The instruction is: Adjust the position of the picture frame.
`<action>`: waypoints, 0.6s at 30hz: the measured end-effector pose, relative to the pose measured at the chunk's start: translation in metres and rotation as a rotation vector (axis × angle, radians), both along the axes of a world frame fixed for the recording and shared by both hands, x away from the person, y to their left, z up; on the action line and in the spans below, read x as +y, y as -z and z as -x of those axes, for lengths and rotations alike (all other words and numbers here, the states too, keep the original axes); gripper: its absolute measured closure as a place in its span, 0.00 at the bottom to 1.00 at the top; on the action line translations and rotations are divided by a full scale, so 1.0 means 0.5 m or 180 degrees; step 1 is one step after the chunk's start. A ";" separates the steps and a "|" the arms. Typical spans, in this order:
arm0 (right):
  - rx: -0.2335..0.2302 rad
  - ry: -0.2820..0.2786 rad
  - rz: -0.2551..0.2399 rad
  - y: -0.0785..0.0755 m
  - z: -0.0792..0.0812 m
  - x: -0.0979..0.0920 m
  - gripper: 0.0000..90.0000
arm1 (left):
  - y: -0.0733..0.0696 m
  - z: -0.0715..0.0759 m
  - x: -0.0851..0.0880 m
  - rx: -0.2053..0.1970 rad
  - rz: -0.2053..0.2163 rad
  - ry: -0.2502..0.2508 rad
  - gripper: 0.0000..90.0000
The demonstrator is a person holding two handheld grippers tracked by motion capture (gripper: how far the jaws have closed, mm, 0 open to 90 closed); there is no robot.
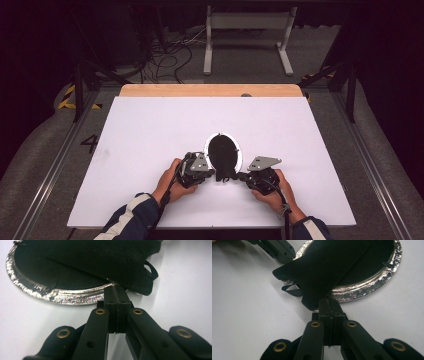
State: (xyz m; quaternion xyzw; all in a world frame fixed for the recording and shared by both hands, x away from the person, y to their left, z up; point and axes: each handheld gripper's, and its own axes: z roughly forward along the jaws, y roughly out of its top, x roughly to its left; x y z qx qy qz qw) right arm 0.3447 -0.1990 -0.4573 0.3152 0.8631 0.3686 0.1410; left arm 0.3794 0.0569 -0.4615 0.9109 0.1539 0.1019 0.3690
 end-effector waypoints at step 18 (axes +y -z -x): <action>-0.0107 0.0154 -0.0042 0.008 -0.005 0.014 1.00 | 0.005 -0.021 0.004 -0.0029 0.0083 -0.0116 1.00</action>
